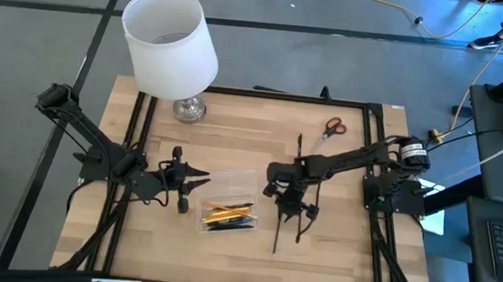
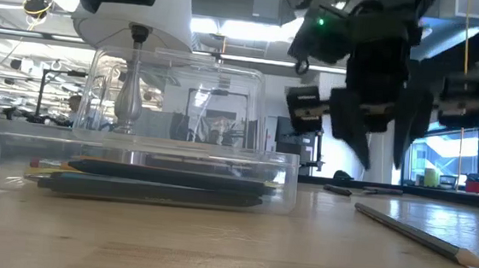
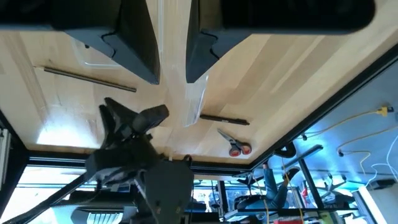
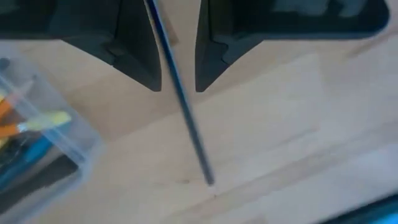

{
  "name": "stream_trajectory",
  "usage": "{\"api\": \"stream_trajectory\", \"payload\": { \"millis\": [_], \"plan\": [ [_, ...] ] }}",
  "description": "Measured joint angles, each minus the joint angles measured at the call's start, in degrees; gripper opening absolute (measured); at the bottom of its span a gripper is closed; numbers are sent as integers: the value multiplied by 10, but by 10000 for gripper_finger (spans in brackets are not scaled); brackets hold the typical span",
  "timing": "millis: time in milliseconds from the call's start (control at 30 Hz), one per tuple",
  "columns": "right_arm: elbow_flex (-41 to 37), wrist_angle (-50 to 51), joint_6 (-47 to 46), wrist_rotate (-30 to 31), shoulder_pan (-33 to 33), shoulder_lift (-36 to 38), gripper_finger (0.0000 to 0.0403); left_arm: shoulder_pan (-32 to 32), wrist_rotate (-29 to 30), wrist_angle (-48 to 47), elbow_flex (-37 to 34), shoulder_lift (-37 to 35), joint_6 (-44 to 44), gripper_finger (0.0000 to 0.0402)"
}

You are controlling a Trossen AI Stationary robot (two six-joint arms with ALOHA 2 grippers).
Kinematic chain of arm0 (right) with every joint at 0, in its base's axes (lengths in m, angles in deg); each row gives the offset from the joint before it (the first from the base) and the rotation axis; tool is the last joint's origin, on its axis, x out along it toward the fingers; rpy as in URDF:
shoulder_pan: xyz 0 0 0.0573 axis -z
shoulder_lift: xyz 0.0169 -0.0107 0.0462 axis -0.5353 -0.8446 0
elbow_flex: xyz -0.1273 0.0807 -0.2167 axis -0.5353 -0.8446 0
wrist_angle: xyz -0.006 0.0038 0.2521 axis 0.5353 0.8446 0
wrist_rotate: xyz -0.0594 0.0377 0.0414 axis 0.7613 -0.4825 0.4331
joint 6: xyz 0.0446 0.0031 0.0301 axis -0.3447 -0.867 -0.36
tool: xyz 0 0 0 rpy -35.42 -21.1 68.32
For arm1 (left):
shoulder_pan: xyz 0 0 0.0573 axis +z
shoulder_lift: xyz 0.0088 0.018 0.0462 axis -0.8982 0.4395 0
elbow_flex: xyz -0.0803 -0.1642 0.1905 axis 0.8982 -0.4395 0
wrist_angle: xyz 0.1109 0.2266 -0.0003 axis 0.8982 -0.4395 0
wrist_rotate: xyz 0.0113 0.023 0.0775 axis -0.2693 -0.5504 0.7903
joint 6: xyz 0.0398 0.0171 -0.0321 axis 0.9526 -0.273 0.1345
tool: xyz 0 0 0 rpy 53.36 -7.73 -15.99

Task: Pick & place school supplies into a supply box
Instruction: Put the black pencil into the transparent supply box

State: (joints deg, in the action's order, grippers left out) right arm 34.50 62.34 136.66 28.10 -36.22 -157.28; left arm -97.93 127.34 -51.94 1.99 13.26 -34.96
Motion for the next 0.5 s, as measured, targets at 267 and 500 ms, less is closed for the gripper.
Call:
{"api": "stream_trajectory", "payload": {
  "millis": [267, 500],
  "plan": [
    [-85, -151, 3, -3, 34, 0, 101, 0, 0, 0, 0, 0, 0, 72],
    [-139, -244, 14, -64, 60, 0, 101, 0, 18, 0, 0, 0, 0, 72]
  ]
}}
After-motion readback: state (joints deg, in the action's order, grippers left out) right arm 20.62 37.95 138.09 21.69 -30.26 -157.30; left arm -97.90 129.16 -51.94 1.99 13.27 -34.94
